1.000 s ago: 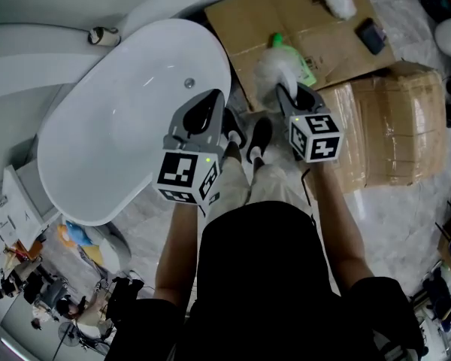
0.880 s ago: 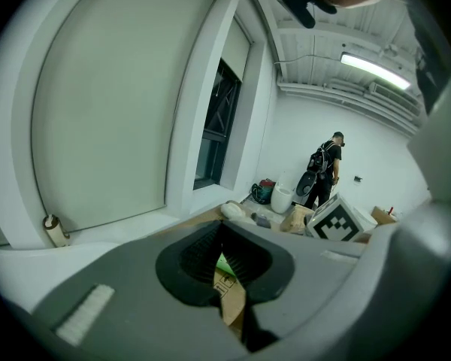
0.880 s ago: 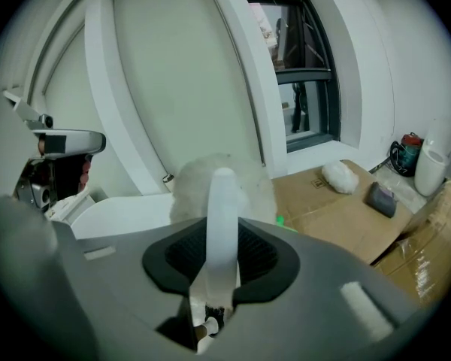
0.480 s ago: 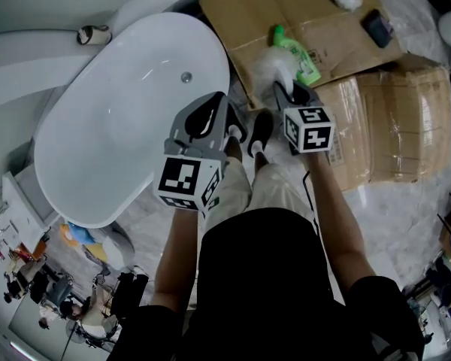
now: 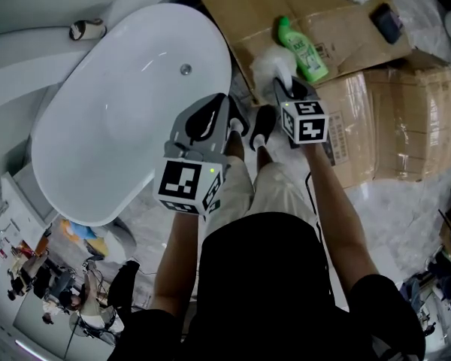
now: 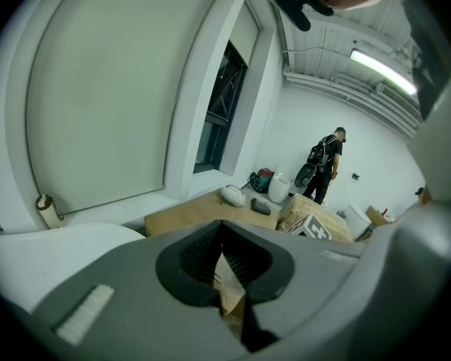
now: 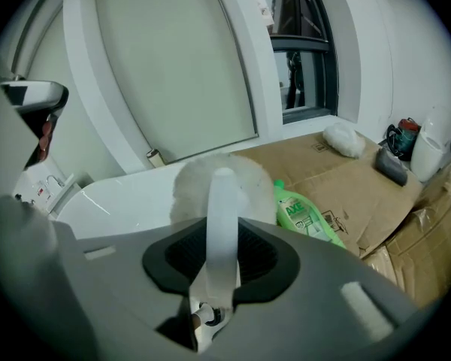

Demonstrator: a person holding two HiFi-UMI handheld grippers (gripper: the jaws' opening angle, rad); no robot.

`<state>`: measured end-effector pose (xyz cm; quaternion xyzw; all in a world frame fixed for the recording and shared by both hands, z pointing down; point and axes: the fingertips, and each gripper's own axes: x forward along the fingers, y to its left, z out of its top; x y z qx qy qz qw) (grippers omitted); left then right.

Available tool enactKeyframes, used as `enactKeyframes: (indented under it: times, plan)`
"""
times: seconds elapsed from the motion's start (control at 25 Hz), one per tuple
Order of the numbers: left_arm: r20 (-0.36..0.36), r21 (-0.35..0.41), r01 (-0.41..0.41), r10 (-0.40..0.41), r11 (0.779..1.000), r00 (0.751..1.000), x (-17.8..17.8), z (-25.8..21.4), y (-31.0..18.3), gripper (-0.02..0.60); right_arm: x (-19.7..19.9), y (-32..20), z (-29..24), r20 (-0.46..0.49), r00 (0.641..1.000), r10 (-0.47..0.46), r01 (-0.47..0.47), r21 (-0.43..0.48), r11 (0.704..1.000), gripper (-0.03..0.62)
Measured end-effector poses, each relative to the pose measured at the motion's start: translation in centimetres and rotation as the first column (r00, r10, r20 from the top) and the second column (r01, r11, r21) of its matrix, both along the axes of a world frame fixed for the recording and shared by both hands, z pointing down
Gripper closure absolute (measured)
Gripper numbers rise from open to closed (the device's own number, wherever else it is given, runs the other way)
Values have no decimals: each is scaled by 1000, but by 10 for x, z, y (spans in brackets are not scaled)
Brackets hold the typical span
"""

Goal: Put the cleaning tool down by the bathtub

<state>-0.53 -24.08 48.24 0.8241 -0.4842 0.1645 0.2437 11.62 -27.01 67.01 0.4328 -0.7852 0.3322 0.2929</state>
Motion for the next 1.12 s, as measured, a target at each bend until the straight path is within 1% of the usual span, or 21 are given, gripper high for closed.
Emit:
enactKeyframes:
  times: [0.56, 0.76, 1.12]
  plan:
    - [10, -52, -11, 11, 999, 1000, -8, 22, -4, 583, -4, -6, 63, -48, 999, -10, 7, -63, 998, 500]
    - [21, -62, -18, 19, 998, 1000, -10, 29, -6, 583, -7, -6, 79, -62, 998, -24, 18, -83, 996, 500]
    - [9, -76, -1, 2, 997, 1000, -12, 35, -8, 583, -15, -12, 93, -80, 996, -33, 26, -90, 996, 499]
